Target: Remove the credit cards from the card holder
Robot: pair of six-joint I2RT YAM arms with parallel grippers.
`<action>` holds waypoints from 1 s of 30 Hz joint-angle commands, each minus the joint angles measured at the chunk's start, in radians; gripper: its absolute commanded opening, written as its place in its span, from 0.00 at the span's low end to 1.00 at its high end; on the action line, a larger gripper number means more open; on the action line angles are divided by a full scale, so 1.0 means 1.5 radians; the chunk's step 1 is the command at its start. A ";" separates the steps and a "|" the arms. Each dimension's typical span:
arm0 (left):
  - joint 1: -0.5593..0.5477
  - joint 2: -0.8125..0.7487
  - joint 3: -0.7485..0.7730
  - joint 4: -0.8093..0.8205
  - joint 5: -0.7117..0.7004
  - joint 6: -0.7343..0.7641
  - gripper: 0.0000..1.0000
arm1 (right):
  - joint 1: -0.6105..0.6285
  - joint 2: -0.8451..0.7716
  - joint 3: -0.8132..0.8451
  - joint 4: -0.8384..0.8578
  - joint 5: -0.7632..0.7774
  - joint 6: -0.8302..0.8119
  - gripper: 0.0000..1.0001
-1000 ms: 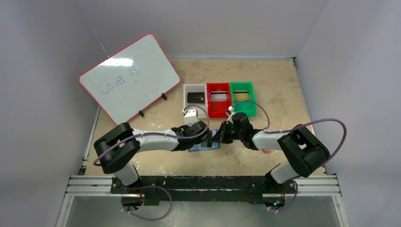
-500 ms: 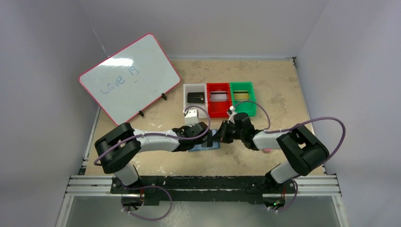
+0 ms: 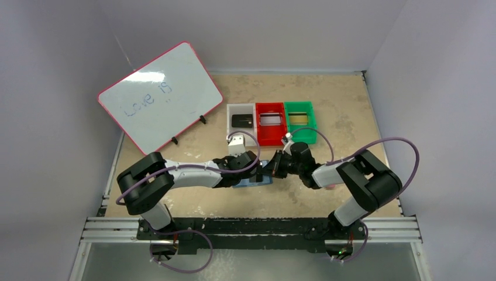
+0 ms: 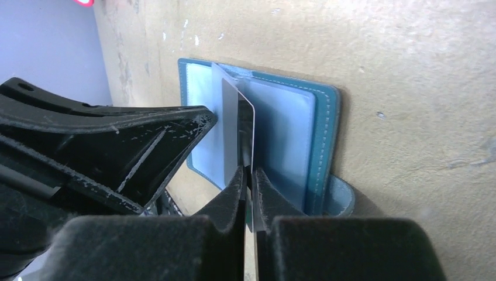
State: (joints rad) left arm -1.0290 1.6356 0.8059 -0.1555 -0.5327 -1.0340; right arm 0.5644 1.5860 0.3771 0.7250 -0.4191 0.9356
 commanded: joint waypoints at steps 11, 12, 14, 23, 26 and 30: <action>-0.010 -0.174 -0.071 -0.118 -0.074 -0.076 0.20 | -0.002 -0.012 0.015 -0.046 0.037 -0.041 0.00; -0.009 -0.180 -0.077 -0.105 -0.064 -0.069 0.23 | -0.002 -0.008 0.012 -0.038 0.033 -0.037 0.00; -0.009 -0.175 -0.077 -0.093 -0.035 -0.061 0.24 | -0.001 -0.005 0.006 -0.025 0.032 -0.029 0.00; -0.009 -0.107 -0.074 -0.016 0.075 -0.046 0.23 | -0.002 0.008 0.007 -0.014 0.029 -0.023 0.00; -0.009 -0.080 -0.070 -0.004 0.098 -0.039 0.23 | -0.002 0.010 0.006 -0.011 0.028 -0.022 0.00; -0.009 -0.052 -0.061 0.003 0.114 -0.039 0.22 | -0.002 0.018 0.006 -0.004 0.024 -0.021 0.00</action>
State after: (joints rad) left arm -1.0412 1.4979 0.7002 -0.1909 -0.4374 -1.1057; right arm 0.5644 1.5848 0.3813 0.7277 -0.4103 0.9222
